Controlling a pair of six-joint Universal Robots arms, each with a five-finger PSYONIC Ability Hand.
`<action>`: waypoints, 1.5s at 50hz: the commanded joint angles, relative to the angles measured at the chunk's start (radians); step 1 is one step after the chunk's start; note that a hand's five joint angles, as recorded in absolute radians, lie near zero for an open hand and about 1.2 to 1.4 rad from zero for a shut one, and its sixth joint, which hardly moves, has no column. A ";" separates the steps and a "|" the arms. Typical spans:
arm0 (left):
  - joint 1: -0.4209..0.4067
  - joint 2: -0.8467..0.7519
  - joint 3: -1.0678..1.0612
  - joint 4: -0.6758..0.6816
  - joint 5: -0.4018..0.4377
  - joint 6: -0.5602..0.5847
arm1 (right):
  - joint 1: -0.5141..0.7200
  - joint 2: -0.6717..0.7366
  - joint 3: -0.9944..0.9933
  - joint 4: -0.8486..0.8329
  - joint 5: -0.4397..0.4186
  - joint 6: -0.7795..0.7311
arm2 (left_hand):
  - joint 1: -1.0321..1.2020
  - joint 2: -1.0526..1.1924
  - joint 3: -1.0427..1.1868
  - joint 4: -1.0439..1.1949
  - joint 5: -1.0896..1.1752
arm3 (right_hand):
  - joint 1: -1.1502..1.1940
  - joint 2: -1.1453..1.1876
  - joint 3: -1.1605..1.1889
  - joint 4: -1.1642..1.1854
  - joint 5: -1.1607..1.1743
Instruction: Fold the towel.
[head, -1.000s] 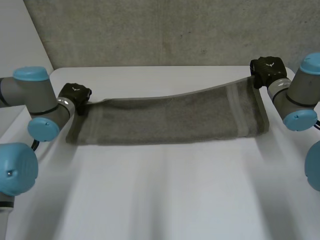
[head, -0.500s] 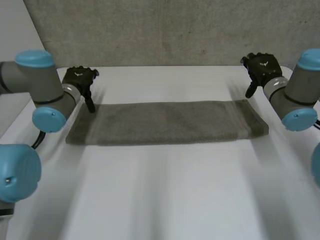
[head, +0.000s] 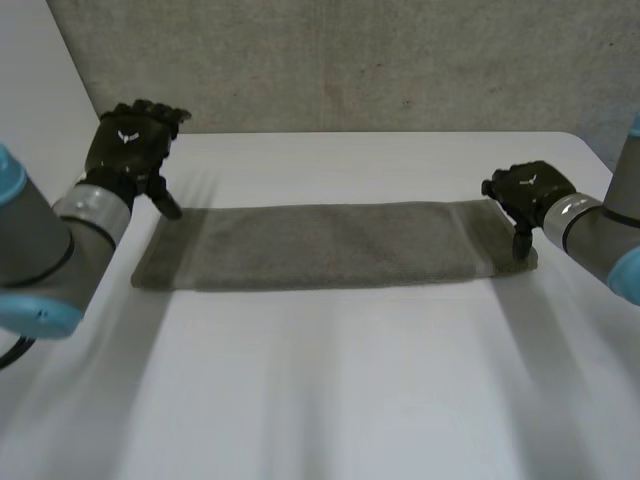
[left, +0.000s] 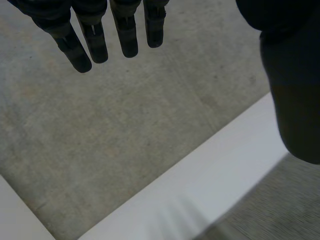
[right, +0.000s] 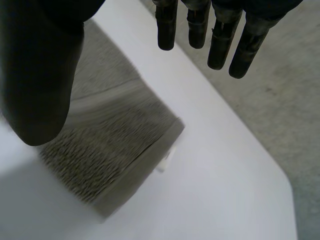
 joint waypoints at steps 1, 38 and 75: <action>0.000 0.099 -0.224 0.041 0.058 0.029 | 0.000 0.112 -0.041 0.001 0.014 -0.054 | -0.061 -0.050 -0.038 -0.052 -0.194 | 0.062 0.057 0.059 0.044 0.067; 0.003 0.177 -0.328 0.058 0.060 0.020 | 0.122 0.024 -0.112 -0.428 0.293 -0.494 | -0.064 -0.053 -0.041 -0.055 -0.197 | 1.157 1.152 1.153 1.138 1.161; -0.018 0.141 -0.256 0.058 0.058 0.020 | 0.378 0.008 -0.026 -0.286 0.023 0.126 | -0.069 -0.059 -0.047 -0.061 -0.203 | -0.065 -0.070 -0.069 -0.083 -0.061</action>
